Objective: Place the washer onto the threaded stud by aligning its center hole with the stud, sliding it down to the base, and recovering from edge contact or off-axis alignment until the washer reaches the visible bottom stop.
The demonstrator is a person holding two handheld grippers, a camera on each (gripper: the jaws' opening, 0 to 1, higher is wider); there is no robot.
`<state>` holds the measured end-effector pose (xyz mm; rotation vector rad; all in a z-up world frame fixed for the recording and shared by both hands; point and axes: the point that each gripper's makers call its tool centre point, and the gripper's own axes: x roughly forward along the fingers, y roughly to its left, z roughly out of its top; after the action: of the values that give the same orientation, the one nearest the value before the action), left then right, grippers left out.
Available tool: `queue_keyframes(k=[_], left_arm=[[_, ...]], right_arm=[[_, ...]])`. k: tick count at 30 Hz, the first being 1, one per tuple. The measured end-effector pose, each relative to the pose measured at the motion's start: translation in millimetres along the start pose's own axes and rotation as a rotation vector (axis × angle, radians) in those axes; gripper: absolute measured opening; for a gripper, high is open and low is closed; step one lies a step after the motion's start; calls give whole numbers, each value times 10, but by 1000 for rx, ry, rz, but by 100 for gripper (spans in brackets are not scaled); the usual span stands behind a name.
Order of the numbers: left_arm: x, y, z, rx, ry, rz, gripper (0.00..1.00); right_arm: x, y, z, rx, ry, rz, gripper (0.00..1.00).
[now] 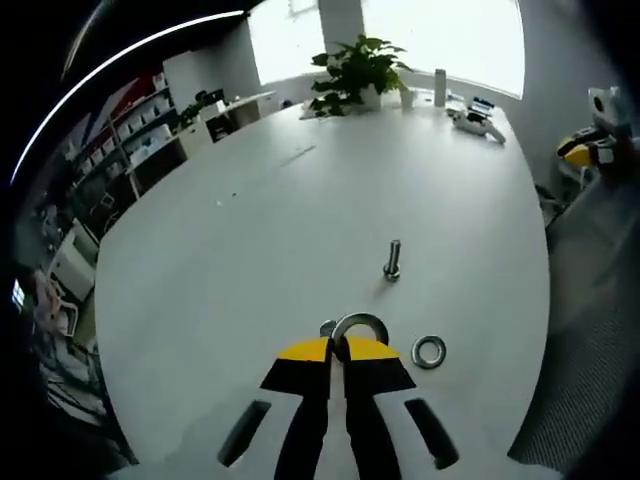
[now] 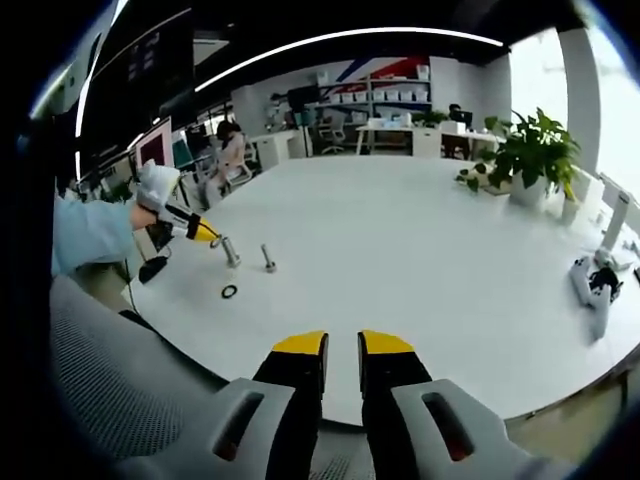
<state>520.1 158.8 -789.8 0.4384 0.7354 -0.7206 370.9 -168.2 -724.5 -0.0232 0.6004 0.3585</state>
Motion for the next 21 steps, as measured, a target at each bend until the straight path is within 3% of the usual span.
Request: queue_keyframes(k=[7,21], left_arm=[[116,60,2,34,20,3,1],[161,105,-39,23,28,0,2]], right_arm=[[-1,-6,5,3,-1,-2,14],[3,-6,-3,4,3,-4,14]])
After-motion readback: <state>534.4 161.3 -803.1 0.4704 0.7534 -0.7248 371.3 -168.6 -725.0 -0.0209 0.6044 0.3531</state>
